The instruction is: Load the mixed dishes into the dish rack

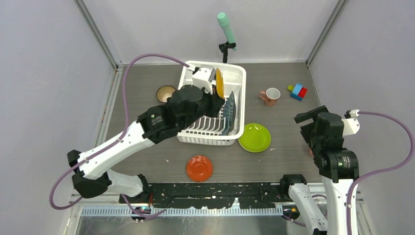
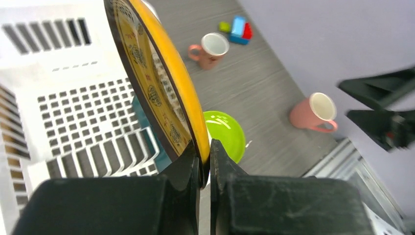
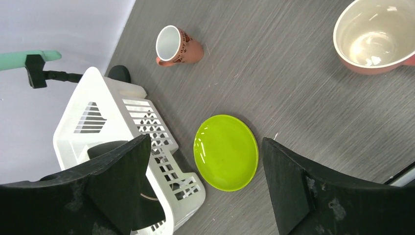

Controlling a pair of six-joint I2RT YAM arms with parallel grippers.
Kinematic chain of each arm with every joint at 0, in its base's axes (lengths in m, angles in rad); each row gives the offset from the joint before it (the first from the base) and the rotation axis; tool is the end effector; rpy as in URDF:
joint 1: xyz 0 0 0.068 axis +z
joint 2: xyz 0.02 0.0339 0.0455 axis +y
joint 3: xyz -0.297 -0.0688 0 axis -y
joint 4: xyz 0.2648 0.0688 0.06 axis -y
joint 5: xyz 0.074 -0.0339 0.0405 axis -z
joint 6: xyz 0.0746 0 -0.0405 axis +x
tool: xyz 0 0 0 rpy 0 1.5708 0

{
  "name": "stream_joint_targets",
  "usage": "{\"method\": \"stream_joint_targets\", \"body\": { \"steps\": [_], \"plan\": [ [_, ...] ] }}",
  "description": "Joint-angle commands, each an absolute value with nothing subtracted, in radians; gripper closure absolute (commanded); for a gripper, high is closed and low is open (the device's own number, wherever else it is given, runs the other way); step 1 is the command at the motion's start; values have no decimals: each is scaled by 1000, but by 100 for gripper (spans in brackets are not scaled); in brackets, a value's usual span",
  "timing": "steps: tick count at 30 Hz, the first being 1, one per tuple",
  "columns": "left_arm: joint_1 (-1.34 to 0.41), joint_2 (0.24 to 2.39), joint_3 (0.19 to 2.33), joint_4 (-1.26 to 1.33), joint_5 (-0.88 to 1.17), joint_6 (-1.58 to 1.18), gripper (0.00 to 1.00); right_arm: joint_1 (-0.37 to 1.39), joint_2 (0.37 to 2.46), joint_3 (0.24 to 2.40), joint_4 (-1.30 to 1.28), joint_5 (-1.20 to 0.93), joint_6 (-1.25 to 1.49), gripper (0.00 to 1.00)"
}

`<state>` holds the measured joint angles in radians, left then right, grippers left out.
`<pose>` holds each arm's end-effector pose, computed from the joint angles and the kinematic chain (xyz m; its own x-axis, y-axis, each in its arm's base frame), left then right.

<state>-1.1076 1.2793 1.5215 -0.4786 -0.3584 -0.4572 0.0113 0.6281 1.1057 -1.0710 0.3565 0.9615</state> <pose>0.1651 -0.2721 0.4860 -0.3965 -0.1314 -0.9086 0.5688 0.7417 -0.3554 0.1069 -0.0248 0.3825 -0.0914 0.7675 -0.6345 0.6180 0.5433 0.5682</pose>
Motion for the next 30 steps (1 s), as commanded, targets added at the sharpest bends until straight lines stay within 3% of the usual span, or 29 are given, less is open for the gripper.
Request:
{"method": "stream_joint_targets", "body": {
  "steps": [1, 8, 21, 30],
  "plan": [
    [-1057, 1364, 1561, -589, -433, -613, 100, 12, 623, 1080, -1031, 357, 976, 11],
    [-947, 1460, 1519, -533, -322, -636, 100, 12, 612, 1056, -1038, 336, 968, 11],
    [-896, 1575, 1437, -418, -76, -685, 100, 12, 607, 983, -1022, 264, 964, 12],
    [-890, 1640, 1432, -494, -67, -697, 100, 12, 616, 962, -1006, 229, 960, 13]
  ]
}}
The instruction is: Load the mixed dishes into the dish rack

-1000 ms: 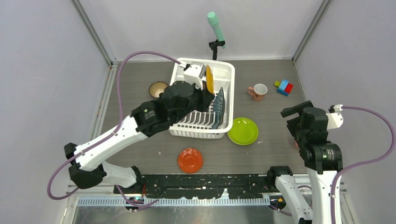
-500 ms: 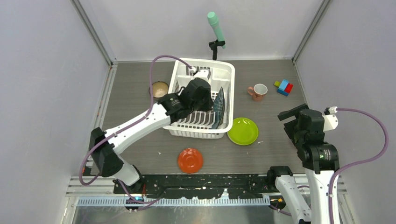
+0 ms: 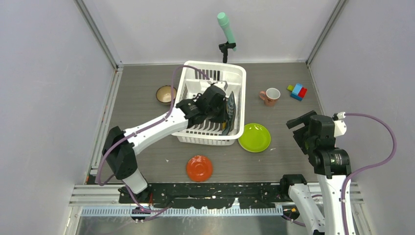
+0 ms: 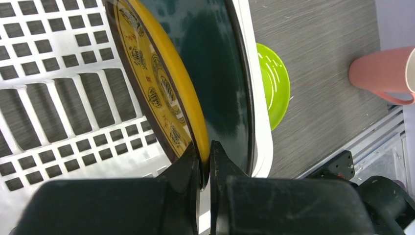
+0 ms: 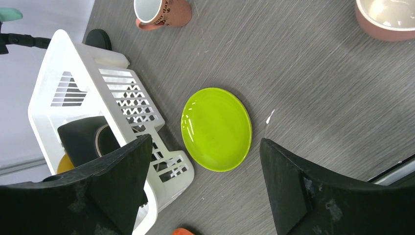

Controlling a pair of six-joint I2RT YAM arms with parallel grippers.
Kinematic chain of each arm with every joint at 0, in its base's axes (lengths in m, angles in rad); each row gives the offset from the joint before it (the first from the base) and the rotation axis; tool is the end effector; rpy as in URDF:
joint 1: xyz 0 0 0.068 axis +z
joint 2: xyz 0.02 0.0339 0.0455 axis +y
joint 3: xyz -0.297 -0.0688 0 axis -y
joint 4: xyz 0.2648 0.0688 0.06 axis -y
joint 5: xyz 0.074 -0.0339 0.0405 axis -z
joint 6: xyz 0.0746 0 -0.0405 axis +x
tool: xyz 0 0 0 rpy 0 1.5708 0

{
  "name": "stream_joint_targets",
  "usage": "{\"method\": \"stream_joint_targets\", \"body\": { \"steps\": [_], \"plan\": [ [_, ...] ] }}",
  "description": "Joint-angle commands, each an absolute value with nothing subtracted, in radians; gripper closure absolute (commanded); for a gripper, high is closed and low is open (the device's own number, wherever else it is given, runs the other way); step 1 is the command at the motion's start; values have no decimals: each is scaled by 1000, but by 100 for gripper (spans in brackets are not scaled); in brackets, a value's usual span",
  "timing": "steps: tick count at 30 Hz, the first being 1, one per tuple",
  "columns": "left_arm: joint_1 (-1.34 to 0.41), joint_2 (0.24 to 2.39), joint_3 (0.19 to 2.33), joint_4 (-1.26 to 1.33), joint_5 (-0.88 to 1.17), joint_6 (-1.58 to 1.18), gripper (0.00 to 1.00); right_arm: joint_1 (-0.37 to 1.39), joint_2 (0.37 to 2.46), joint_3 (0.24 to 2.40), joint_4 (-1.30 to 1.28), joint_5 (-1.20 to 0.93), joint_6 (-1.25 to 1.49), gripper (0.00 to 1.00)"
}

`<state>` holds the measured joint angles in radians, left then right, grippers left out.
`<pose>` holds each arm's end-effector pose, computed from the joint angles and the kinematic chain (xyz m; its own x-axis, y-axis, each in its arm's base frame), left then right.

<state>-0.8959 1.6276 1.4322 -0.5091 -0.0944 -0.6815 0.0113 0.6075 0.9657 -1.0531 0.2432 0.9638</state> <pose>0.2687 -0.3245 0.3214 -0.7757 -0.0345 -0.6302 0.3139 0.8452 -0.4326 0.1157 -0.0167 0.3383 -0.2223 0.7947 -0.5648 0.6251 0.5607 0.5430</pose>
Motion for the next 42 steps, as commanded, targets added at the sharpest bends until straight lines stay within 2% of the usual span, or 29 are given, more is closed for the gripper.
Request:
{"method": "stream_joint_targets", "body": {
  "steps": [1, 11, 12, 16, 20, 22, 26, 31, 37, 42],
  "plan": [
    [-890, 1645, 1425, -489, -65, -700, 100, 12, 616, 962, -1005, 228, 960, 14],
    [-876, 1717, 1417, -496, -34, -682, 100, 12, 648, 948, -997, 187, 943, 14],
    [-876, 1722, 1423, -511, -42, -679, 97, 12, 656, 947, -998, 184, 938, 14],
    [-876, 1729, 1448, -565, -59, -656, 68, 12, 713, 941, -1022, 170, 910, 11],
    [-876, 1709, 1471, -595, -60, -634, 53, 12, 780, 904, -1007, 96, 887, 11],
    [-876, 1693, 1483, -616, -70, -623, 49, 12, 808, 873, -986, 63, 895, 14],
    [-876, 1651, 1496, -649, -77, -606, 40, 12, 851, 809, -934, -1, 905, 27],
    [-875, 1558, 1488, -658, -71, -582, 36, 12, 902, 745, -868, -44, 903, 33],
    [-876, 1419, 1463, -624, 46, -525, 28, 12, 973, 710, -795, -38, 877, 42],
    [-876, 1296, 1378, -531, 132, -475, 26, 12, 1073, 692, -735, -44, 846, 48]
  ]
}}
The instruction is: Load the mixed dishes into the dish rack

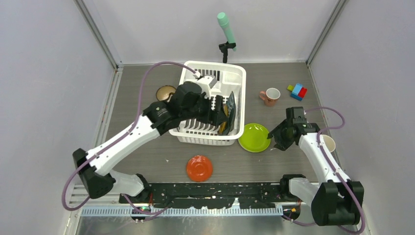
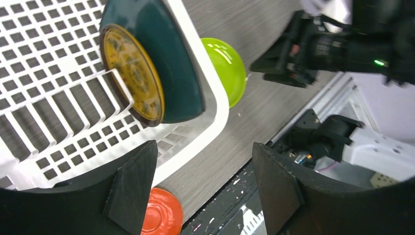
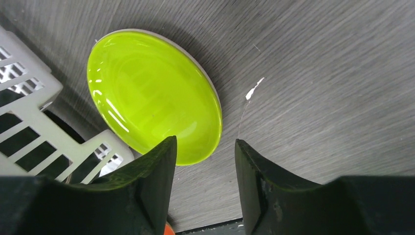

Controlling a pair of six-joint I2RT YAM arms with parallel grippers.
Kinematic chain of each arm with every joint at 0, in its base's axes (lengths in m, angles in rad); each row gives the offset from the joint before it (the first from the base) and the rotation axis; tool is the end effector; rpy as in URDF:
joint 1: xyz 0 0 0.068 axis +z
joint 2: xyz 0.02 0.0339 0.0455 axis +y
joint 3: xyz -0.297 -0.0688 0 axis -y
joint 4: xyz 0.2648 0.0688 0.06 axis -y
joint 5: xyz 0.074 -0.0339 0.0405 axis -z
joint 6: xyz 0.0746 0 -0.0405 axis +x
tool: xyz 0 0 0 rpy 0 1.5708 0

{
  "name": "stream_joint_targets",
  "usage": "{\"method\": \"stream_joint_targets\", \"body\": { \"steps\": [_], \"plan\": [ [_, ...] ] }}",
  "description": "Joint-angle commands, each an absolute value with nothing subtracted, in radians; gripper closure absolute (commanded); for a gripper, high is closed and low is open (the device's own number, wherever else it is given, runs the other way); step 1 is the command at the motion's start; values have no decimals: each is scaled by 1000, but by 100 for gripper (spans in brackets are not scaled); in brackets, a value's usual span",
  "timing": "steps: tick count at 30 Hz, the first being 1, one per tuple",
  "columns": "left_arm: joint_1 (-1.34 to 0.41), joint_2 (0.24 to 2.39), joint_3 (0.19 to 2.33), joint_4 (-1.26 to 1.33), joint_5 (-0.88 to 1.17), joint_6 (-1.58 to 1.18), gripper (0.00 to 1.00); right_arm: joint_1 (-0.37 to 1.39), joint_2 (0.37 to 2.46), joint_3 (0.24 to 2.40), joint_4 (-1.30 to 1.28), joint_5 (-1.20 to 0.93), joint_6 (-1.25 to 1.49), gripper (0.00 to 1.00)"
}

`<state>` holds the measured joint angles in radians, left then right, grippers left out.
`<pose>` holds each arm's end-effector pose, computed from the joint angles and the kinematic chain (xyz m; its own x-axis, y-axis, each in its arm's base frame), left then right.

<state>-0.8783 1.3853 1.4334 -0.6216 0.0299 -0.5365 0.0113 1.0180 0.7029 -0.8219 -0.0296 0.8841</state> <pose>0.2228 -0.2721 0.3975 -0.6992 0.0426 -0.7137 0.4979 0.7453 -0.4433 0.1968 0.0044 0.2064 -0.5936 0.7663 -0.2457 0.6866 0.6415 0.3421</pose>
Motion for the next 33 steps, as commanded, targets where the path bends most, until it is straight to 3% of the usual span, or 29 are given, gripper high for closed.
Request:
{"method": "stream_joint_targets", "body": {
  "steps": [1, 8, 16, 22, 26, 33],
  "plan": [
    [-876, 1276, 1360, -510, 157, -466, 25, 13, 1085, 683, -712, -50, 843, 48],
    [-876, 1202, 1291, -501, 202, -423, 24, 12, 1177, 649, -614, -70, 816, 48],
    [-876, 1161, 1258, -490, 264, -396, 25, 12, 1250, 639, -577, -52, 797, 56],
    [-877, 1150, 1255, -474, 294, -401, 26, 12, 1244, 667, -637, -43, 784, 81],
    [-879, 1159, 1266, -484, 322, -405, 26, 12, 1182, 699, -731, -16, 783, 92],
    [-929, 1204, 1284, -470, 316, -378, 26, 12, 1077, 783, -891, -4, 771, 95]
  ]
}}
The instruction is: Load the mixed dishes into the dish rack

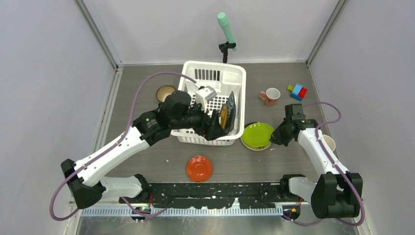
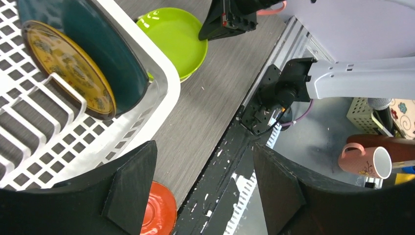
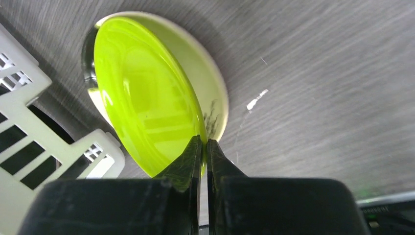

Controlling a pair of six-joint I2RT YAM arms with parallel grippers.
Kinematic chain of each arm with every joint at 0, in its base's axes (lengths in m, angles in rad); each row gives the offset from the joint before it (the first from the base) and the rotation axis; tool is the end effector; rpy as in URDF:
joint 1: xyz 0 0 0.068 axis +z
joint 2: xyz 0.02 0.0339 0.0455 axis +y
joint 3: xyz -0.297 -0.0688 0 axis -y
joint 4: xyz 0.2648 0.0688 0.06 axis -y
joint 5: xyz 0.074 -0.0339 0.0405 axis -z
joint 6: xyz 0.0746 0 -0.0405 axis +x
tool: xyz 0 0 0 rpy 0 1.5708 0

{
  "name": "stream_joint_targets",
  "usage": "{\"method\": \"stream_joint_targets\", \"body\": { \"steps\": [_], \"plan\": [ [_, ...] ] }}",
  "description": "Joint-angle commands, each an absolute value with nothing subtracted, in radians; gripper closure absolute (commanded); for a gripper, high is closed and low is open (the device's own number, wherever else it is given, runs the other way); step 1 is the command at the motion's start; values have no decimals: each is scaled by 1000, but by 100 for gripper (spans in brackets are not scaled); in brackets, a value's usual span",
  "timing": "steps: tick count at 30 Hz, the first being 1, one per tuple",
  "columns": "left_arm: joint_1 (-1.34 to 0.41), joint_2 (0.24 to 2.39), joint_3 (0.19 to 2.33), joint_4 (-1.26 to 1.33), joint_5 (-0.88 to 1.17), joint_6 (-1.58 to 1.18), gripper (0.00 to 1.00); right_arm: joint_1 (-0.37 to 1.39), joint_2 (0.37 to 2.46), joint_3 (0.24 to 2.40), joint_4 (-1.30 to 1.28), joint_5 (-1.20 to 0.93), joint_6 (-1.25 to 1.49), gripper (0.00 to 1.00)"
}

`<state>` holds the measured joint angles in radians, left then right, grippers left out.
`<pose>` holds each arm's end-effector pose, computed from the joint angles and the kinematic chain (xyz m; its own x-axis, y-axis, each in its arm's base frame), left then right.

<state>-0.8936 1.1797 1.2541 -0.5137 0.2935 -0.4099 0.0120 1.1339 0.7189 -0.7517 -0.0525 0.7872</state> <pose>0.1699 -0.2458 0.4057 -0.6071 0.1463 -0.7810 0.7285 0.4951 -0.4735 0.2192 0.0065 0.1942 -0.6720 0.6994 -0.2433 0.6283 0.7124 0.3126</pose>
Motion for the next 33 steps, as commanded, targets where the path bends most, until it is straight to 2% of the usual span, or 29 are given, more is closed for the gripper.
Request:
{"method": "stream_joint_targets", "body": {
  "steps": [1, 6, 13, 15, 21, 28, 33],
  "plan": [
    [-942, 1214, 1286, -471, 300, -365, 25, 12, 1072, 788, -899, -4, 771, 95],
    [-1022, 1262, 1308, -462, 225, -284, 25, 12, 1075, 828, -962, -16, 770, 100],
    [-1163, 1302, 1298, -393, 78, -88, 23, 12, 1092, 978, -1160, -9, 829, 100],
    [-1191, 1314, 1293, -348, 101, -23, 25, 12, 1109, 1058, -1260, -10, 844, 100],
    [-1229, 1438, 1404, -278, 125, 130, 23, 12, 1127, 1265, -1459, -81, 845, 100],
    [-1256, 1583, 1506, -296, 115, 421, 23, 13, 1069, 1286, -1523, -176, 879, 100],
    [-1291, 1637, 1490, -288, 158, 572, 29, 12, 1042, 1328, -1570, -213, 897, 100]
  ]
}}
